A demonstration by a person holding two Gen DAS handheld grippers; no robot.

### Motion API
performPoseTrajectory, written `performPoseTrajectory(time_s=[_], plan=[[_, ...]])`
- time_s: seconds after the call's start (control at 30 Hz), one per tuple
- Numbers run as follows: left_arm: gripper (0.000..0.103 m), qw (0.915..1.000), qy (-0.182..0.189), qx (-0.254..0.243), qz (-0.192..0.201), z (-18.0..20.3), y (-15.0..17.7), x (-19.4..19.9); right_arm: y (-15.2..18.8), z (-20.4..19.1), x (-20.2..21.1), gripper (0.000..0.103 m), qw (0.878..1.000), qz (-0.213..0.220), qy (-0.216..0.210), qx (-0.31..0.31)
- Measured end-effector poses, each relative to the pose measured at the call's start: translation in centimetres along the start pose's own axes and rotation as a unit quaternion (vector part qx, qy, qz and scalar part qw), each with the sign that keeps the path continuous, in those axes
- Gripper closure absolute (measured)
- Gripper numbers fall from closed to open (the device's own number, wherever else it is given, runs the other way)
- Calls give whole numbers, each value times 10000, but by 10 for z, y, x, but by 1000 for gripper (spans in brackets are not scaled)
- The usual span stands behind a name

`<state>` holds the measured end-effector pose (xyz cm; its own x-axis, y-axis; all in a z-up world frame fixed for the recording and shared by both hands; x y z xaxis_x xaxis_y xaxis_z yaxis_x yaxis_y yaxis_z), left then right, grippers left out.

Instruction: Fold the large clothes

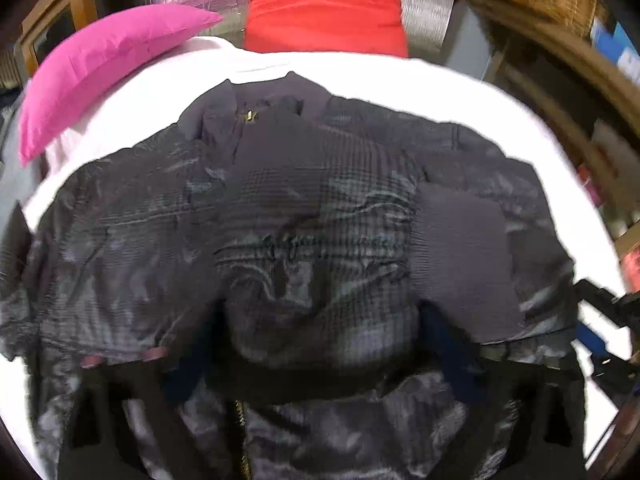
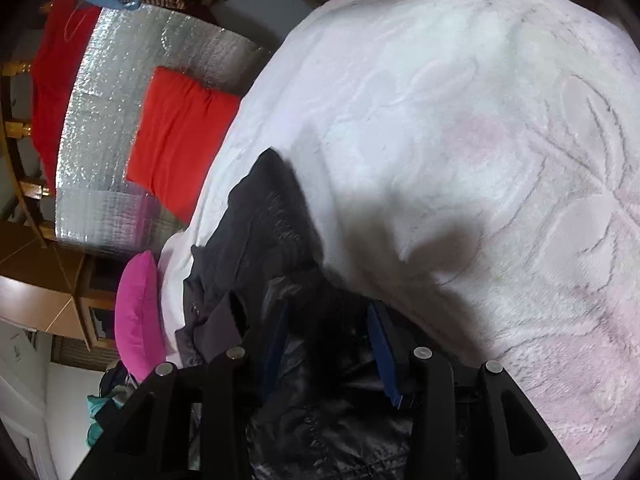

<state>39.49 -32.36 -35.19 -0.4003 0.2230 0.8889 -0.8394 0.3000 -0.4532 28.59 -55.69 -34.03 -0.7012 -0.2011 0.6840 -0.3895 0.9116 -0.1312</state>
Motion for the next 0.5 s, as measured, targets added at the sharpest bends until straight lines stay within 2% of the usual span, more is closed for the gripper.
performPoseTrajectory(time_s=[0.03, 0.07, 0.1, 0.17, 0.23, 0.3, 0.4, 0.43, 0.5], plan=[[35, 10000, 77, -9, 15, -2, -2, 1, 1, -1, 1, 58, 10000, 4, 27, 59], [53, 9999, 114, -23, 52, -4, -4, 4, 2, -2, 1, 58, 9999, 25, 89, 133], [65, 9998, 171, -24, 98, -8, -6, 8, 3, -2, 2, 58, 9997, 51, 146, 192], [72, 9992, 357, 91, 149, -18, -10, 18, 5, -4, 2, 58, 9991, 91, 257, 338], [73, 9976, 598, 304, 174, -30, -11, 29, 6, -9, 5, 58, 9978, 175, 359, 528], [73, 9934, 989, 559, 137, -47, -9, 39, 6, -14, 10, 58, 9960, 309, 447, 710], [71, 9834, 1412, 1141, 75, -87, 1, 54, 6, -21, 20, 58, 9913, 606, 617, 996], [70, 9786, 1520, 1389, 23, -103, 7, 57, 7, -23, 22, 58, 9900, 659, 652, 1065], [62, 9741, 1479, 1708, -72, -132, 22, 60, 11, -29, 25, 58, 9876, 746, 670, 1207]])
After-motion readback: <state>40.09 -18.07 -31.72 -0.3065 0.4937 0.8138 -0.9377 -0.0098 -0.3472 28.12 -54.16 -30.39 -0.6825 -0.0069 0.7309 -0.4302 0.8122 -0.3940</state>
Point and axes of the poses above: each gripper's, at about its wrist camera, not at the fingertips, and x roughly against the way its jaws point, z to its right, y to its underside, the point moved 10 cm from there along -x, roughly the way its jaws point, and after that the axes turned 4 degrees about -z, right-handed, at the moved point
